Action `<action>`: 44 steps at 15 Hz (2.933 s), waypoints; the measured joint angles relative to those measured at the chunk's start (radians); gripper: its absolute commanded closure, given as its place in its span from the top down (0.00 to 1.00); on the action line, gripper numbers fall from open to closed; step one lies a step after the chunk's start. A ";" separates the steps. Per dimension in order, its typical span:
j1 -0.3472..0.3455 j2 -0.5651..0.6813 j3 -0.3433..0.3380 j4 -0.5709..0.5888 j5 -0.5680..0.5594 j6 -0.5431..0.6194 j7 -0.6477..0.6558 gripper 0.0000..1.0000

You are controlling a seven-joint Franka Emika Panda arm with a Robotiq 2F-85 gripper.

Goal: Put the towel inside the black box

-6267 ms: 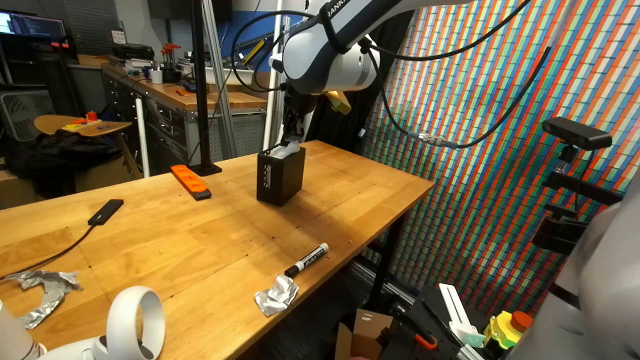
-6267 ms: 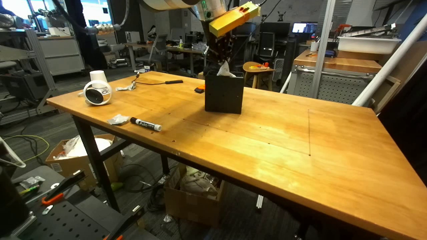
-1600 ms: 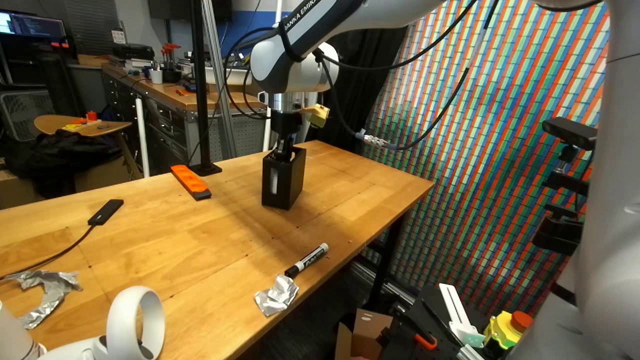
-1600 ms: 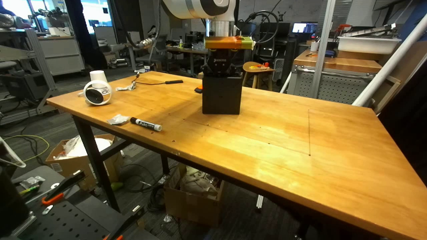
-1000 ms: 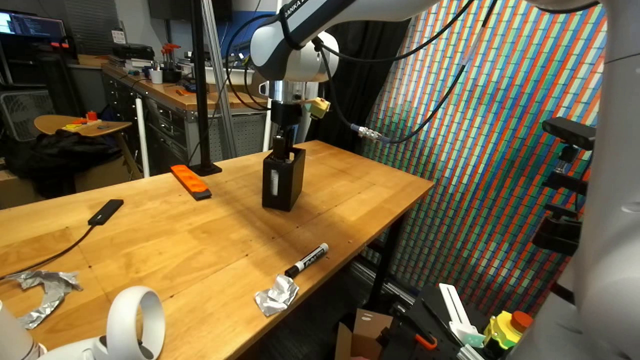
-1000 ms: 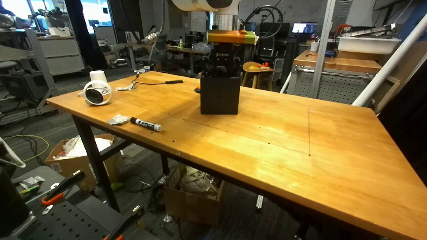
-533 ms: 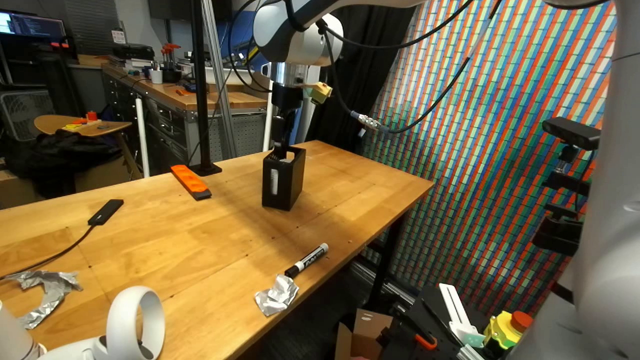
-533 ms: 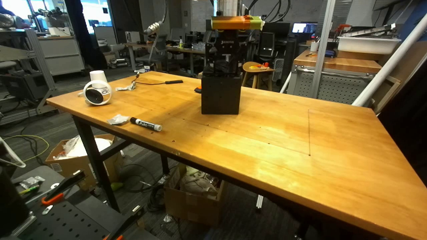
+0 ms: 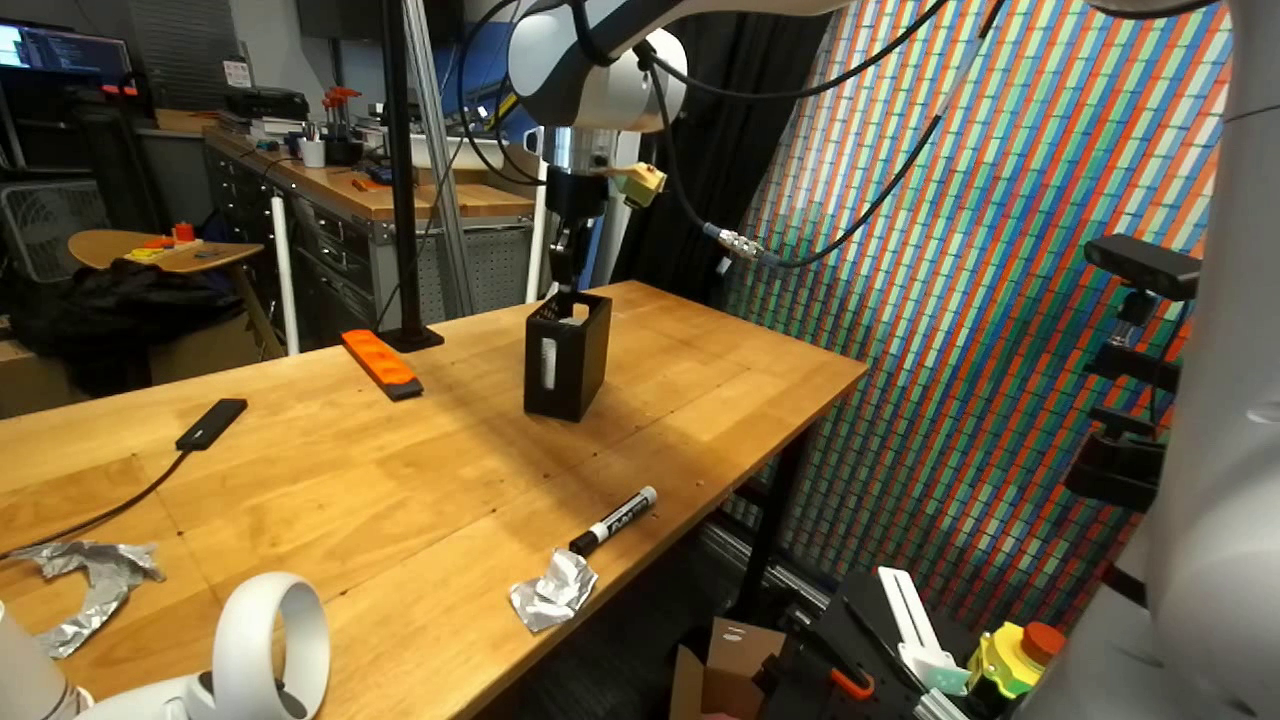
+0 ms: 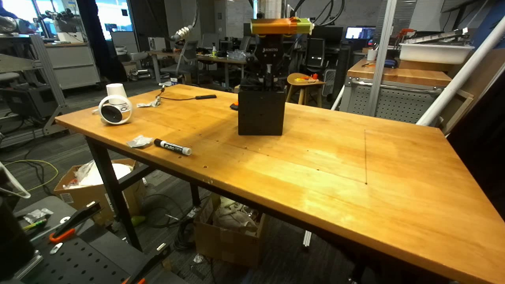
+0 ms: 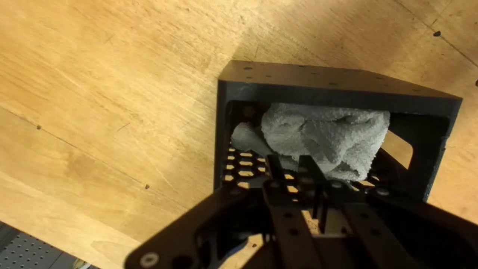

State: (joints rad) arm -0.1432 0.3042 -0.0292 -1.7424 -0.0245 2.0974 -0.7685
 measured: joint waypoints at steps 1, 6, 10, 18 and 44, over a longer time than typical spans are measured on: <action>0.000 0.000 -0.001 -0.001 -0.002 -0.008 0.001 0.00; 0.000 0.003 -0.002 -0.025 -0.014 -0.054 0.012 0.00; 0.000 0.009 -0.002 -0.040 -0.014 -0.074 0.021 0.00; 0.002 0.034 0.008 -0.047 -0.011 -0.088 0.025 0.00; -0.030 -0.067 -0.002 -0.046 0.064 -0.080 0.025 0.00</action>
State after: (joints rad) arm -0.1731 0.2368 -0.0310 -1.7882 0.0399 2.0176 -0.7436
